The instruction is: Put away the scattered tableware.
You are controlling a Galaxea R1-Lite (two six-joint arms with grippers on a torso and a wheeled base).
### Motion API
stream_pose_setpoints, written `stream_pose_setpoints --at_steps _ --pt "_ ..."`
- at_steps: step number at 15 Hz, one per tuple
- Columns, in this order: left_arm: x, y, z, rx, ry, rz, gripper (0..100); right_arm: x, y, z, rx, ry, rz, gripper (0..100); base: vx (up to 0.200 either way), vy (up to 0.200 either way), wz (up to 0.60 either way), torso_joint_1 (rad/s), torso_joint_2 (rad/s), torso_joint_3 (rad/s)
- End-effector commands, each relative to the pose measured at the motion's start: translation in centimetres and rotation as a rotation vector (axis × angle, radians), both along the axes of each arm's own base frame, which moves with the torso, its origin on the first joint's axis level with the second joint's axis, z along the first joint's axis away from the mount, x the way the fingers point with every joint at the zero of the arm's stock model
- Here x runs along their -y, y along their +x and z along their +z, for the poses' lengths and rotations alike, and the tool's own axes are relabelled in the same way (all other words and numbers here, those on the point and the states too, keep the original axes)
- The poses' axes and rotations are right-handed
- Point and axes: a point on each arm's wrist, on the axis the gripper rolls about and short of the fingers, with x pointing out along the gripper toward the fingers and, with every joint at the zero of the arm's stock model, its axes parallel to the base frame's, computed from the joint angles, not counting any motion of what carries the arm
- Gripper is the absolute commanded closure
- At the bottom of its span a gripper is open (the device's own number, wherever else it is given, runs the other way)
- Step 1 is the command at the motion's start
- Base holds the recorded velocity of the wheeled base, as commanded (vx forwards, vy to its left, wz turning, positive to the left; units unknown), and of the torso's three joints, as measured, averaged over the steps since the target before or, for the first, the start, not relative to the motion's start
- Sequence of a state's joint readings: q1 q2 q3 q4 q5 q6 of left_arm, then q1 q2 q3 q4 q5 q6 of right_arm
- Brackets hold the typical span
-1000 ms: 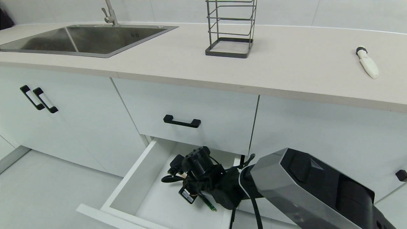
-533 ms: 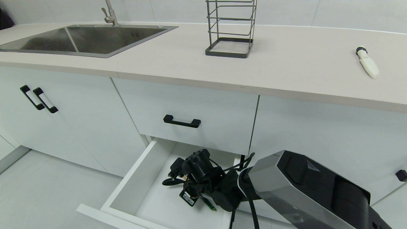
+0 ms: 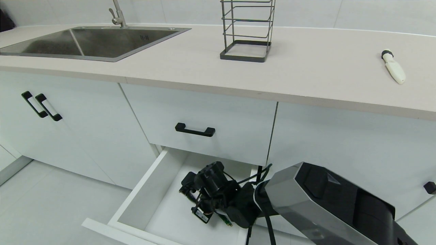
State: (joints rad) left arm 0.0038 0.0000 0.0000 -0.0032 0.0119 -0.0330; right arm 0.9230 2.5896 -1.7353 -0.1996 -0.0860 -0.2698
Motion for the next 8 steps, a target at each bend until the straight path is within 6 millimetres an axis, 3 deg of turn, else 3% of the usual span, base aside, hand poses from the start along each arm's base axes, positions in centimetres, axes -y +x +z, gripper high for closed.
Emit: stream_pose_setpoints --at_steps 1,3,8 --pt "0.0 0.0 0.0 0.000 -0.001 0.001 0 0.1 -0.2 2.0 0.022 0.029 0.002 0 0.000 0.000 0.00 0.000 0.00 0.000" --pt "0.0 0.0 0.0 0.000 -0.001 0.001 0 0.1 -2.1 6.7 0.065 0.087 0.034 0 0.000 0.000 0.00 0.000 0.00 0.000" --pt "0.0 0.0 0.0 0.000 -0.001 0.000 0 4.2 -8.3 15.0 0.156 0.225 0.096 0 0.000 0.000 0.00 0.000 0.00 0.000"
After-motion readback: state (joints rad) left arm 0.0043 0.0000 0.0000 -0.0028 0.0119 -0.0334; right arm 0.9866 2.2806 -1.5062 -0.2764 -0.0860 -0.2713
